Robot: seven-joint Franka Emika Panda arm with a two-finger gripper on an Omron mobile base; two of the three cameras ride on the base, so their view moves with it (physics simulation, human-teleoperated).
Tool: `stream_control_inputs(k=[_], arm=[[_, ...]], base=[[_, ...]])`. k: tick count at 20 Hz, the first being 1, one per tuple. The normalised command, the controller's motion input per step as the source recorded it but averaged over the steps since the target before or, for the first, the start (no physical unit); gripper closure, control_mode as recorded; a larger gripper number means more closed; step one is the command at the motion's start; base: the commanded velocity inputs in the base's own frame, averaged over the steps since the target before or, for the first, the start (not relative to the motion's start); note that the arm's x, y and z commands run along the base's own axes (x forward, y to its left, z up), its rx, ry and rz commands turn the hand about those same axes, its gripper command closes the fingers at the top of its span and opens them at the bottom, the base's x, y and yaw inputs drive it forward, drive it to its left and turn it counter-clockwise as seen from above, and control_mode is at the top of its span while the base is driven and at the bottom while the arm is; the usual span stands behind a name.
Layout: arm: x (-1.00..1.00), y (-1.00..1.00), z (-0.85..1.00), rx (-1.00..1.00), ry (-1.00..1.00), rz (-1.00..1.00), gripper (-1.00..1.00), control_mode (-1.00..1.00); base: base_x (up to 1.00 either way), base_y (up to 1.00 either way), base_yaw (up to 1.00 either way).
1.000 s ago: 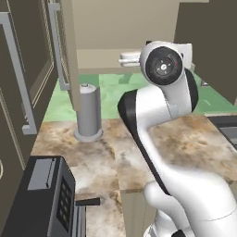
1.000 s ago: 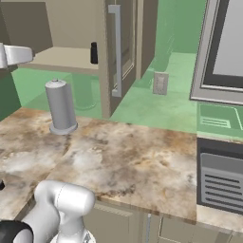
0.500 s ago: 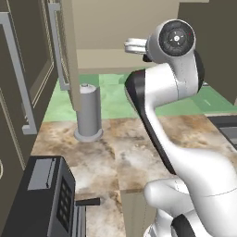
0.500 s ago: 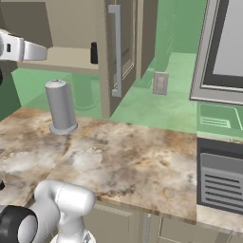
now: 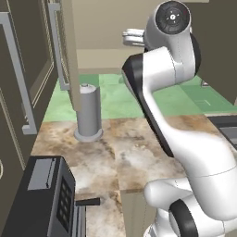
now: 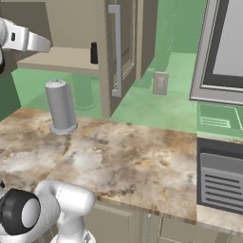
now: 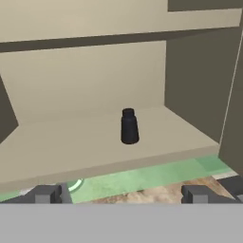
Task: Move the ketchup and shaker from the cabinet to the dining counter.
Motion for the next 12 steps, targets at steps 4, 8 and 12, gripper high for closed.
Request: stream_control_inputs(k=[4,8,12], arm=[[0.31,-0.04,0.00,0.00,0.00,0.00,-1.00,-1.00],[0.44,-0.06,0.00,0.00,0.00,0.00,-1.00,-1.00],[0.35,-0.21,-0.03,0.00,-0.02,0.00,-1.00,-1.00]], base=[[0.00,0.00,0.00],[0.00,0.00,0.00],[0.00,0.00,0.00]])
